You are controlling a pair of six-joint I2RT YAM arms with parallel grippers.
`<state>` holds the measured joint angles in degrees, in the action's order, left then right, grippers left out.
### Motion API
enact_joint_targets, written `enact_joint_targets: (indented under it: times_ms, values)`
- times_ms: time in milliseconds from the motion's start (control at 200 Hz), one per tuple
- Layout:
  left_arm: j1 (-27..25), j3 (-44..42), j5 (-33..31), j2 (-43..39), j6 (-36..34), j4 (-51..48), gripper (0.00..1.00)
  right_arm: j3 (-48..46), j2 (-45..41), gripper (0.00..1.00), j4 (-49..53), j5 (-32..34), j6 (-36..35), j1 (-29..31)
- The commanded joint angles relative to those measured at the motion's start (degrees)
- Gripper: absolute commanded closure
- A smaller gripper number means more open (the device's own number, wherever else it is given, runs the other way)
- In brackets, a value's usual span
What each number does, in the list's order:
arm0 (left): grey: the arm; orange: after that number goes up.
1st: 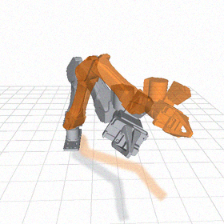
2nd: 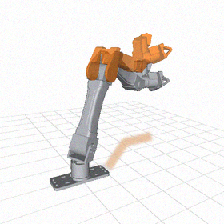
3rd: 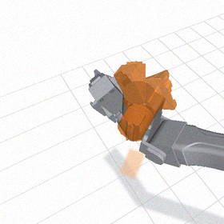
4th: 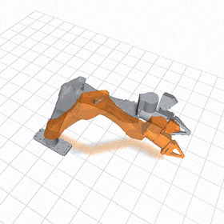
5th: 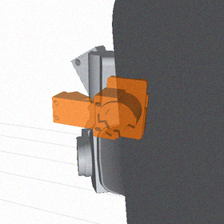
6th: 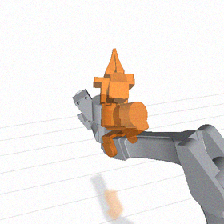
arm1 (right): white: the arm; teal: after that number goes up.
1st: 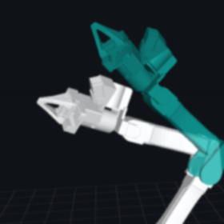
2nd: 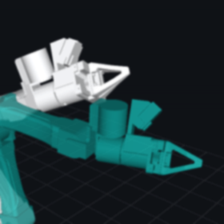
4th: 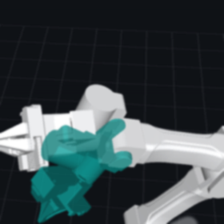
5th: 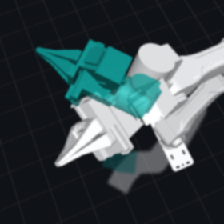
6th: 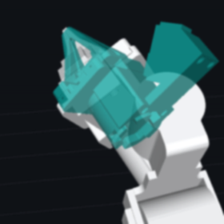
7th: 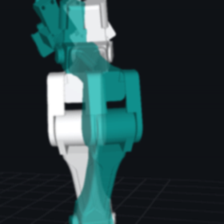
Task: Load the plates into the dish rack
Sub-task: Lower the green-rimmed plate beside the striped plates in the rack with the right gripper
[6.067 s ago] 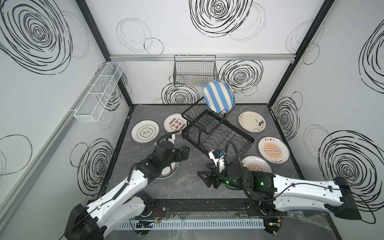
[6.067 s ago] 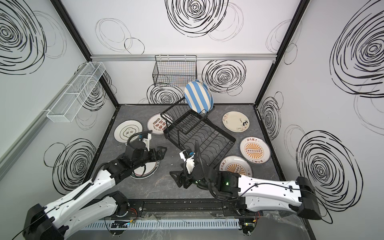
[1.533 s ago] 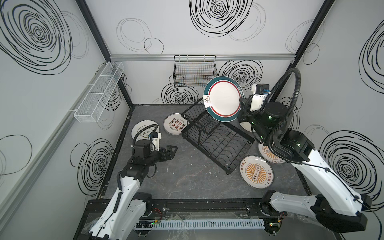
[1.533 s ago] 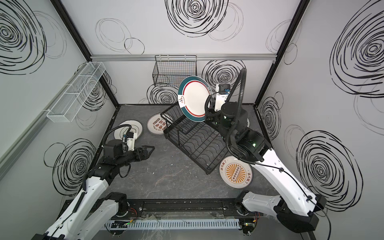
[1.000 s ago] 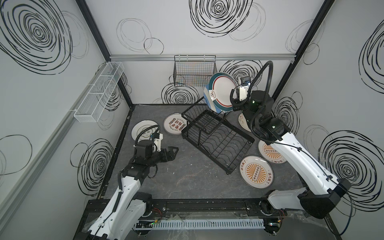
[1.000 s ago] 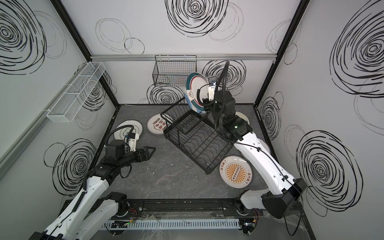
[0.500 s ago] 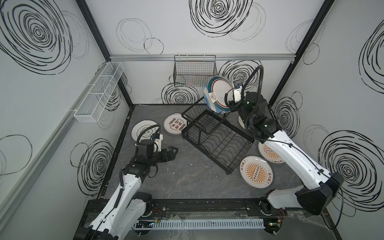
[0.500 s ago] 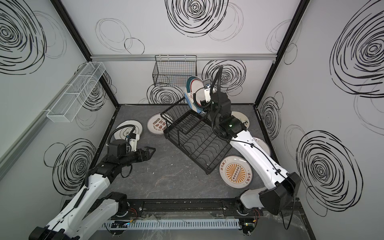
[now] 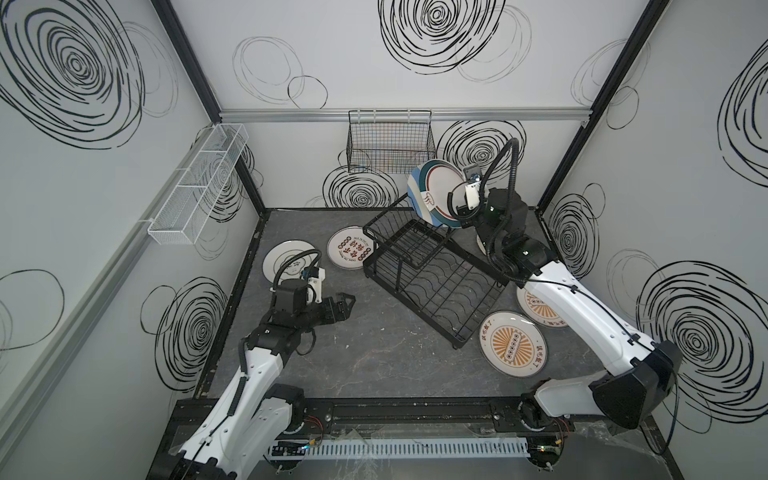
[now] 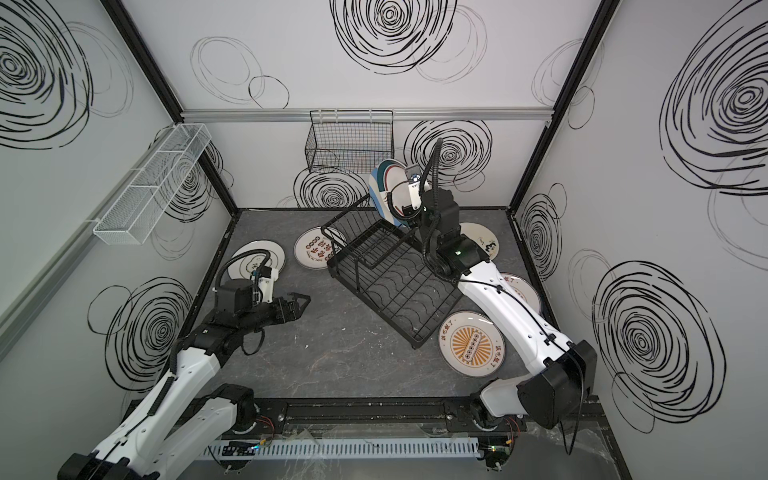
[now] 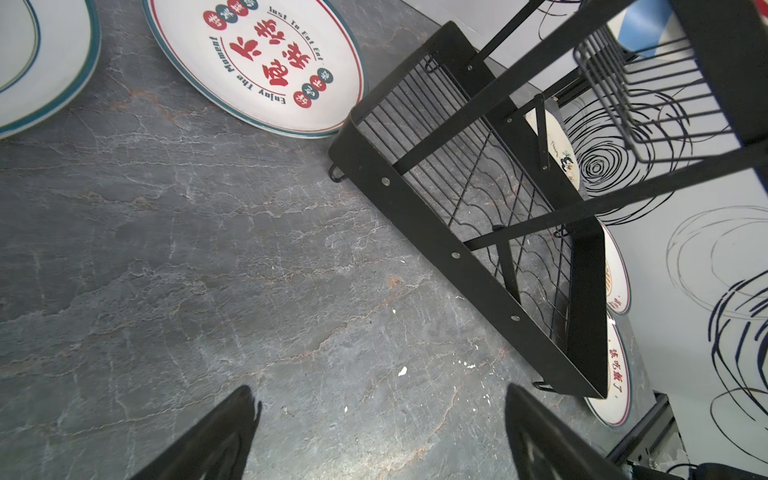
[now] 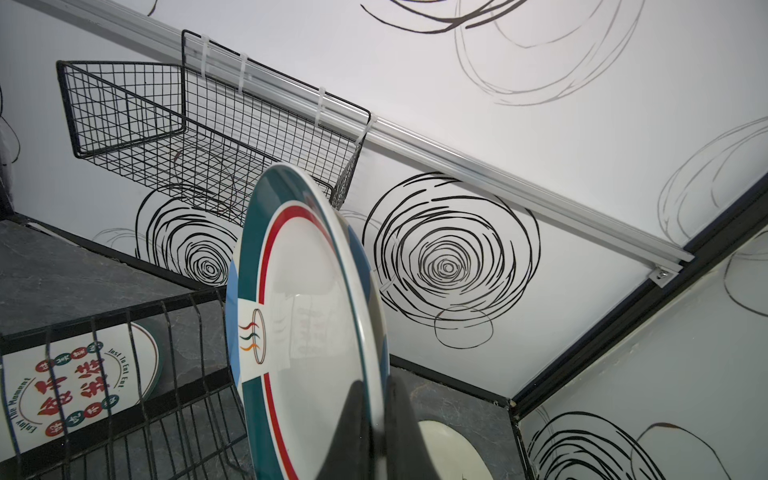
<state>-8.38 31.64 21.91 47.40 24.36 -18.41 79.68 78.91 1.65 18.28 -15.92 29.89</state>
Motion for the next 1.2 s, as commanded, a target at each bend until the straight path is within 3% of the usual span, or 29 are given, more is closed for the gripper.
enact_joint_targets:
  times_ms: [0, 1196]
  values:
    - [-0.2, 1.1, -0.6, 0.1, -0.5, 0.1, 0.04, -0.4, -0.2, 1.0, -5.3, -1.1, 0.0, -0.3]
    - [-0.1, 1.0, -1.0, 0.6, -0.5, 0.1, 0.04, -4.6, 4.7, 1.0, -11.6, -5.2, -3.3, -0.2]
